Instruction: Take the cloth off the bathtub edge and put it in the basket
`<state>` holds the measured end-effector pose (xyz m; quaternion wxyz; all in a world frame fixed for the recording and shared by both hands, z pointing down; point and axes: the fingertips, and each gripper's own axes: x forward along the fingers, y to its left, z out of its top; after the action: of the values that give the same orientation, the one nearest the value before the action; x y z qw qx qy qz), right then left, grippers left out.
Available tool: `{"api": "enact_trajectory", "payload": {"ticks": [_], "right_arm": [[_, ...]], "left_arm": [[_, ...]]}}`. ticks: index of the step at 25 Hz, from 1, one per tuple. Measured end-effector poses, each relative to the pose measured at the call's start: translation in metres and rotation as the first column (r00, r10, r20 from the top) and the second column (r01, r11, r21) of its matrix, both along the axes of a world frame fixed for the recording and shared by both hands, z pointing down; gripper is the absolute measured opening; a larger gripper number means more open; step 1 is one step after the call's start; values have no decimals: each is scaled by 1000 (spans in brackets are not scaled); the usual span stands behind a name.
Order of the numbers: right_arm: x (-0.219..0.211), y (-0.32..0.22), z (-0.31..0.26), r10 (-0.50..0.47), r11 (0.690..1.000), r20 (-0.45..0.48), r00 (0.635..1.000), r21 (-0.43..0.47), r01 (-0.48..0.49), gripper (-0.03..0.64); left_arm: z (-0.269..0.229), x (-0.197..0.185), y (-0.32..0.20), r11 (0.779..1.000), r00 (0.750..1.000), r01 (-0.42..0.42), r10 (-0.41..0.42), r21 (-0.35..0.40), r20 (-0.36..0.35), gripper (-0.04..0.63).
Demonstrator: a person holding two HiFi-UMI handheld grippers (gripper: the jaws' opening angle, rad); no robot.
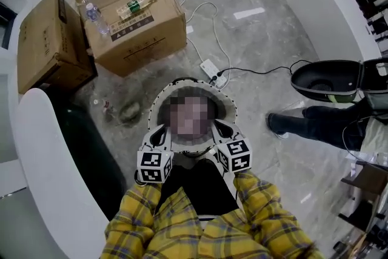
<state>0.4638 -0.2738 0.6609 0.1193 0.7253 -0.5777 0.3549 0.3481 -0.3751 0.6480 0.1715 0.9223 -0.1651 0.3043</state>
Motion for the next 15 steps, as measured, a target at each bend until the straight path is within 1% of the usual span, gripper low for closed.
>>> {"api": "enact_trajectory", "payload": {"ticks": [3, 5, 9, 12, 15], "right_arm": [[-5, -1, -24, 5, 1000, -26, 1000, 28, -4, 29], [-6, -1, -38, 17, 999, -43, 999, 45, -15, 29], [-12, -1, -62, 31, 996, -51, 998, 83, -26, 28], [-21, -2, -79, 26, 994, -54, 998, 103, -20, 26], [-29, -3, -94, 24, 992, -59, 998, 124, -17, 26]], "left_arm": [[-26, -6, 2, 1000, 999, 21, -21, 9, -40, 31], [-40, -8, 5, 999, 998, 22, -21, 24, -62, 31], [-66, -15, 6, 998, 995, 37, -31, 59, -95, 31], [-83, -25, 6, 996, 991, 61, -53, 68, -120, 31], [-96, -33, 6, 994, 988, 70, -58, 81, -146, 31]]}}
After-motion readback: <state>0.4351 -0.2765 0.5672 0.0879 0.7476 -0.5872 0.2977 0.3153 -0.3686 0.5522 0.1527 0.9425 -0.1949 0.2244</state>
